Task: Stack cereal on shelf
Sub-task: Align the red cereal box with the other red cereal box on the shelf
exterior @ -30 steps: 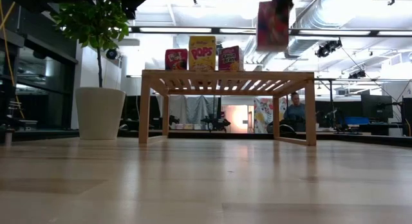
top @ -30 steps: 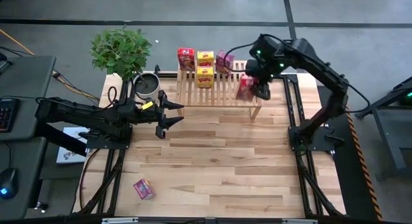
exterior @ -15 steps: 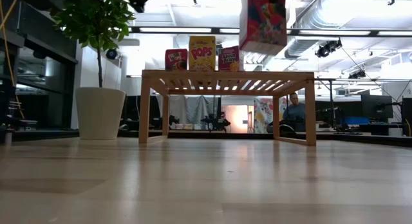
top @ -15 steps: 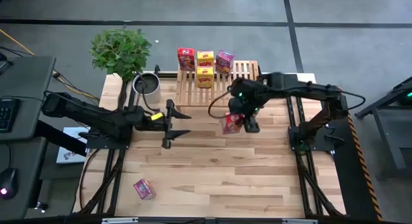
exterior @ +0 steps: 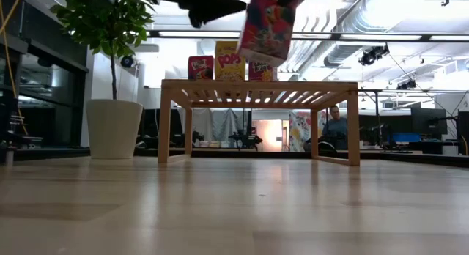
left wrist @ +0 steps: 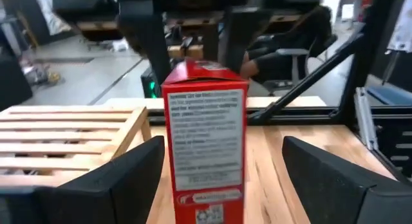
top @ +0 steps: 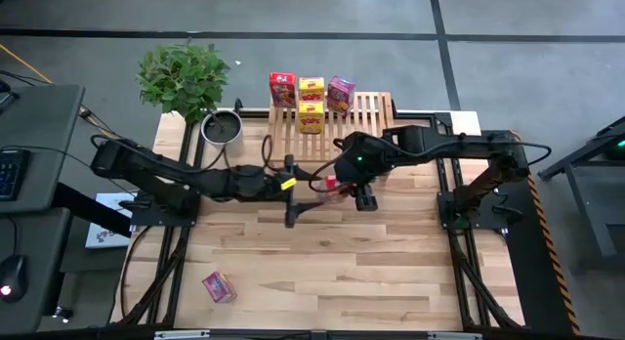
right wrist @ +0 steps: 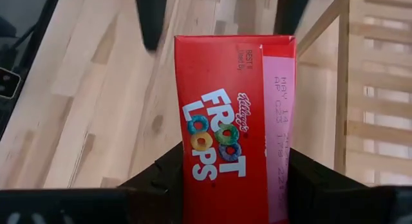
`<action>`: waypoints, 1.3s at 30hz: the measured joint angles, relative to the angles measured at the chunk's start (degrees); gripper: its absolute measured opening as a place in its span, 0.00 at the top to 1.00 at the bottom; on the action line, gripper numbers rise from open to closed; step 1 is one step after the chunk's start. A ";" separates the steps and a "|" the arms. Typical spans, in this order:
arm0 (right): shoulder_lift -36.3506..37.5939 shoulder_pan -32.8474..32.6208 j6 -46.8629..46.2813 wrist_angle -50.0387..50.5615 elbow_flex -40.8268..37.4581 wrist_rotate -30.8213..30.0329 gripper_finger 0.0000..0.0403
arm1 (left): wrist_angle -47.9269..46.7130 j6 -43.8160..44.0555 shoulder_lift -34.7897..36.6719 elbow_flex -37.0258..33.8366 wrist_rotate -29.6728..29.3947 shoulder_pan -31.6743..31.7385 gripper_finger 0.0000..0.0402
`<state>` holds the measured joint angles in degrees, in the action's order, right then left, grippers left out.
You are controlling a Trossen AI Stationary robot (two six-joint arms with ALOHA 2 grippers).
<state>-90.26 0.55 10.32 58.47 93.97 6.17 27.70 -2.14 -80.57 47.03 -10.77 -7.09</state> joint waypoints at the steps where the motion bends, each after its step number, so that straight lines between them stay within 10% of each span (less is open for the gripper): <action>1: 0.00 0.01 -0.02 -0.36 0.00 -0.05 0.62 | -0.84 0.41 -0.57 0.77 -0.68 0.03 0.24; 17: 0.00 -0.56 0.63 -5.98 0.00 1.34 0.61 | -3.30 1.61 -1.71 2.21 -7.15 0.00 0.27; 29: 0.15 -0.55 2.45 -4.82 0.02 -1.47 0.57 | -5.36 0.70 -1.00 2.31 -8.22 0.07 0.69; 39: 2.43 0.66 3.58 -6.94 0.11 -0.07 0.57 | -11.67 1.63 4.67 2.38 -9.18 -0.07 0.64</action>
<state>-87.82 1.21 13.90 51.52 94.08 6.10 16.03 -0.51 -75.90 49.41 -19.95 -7.16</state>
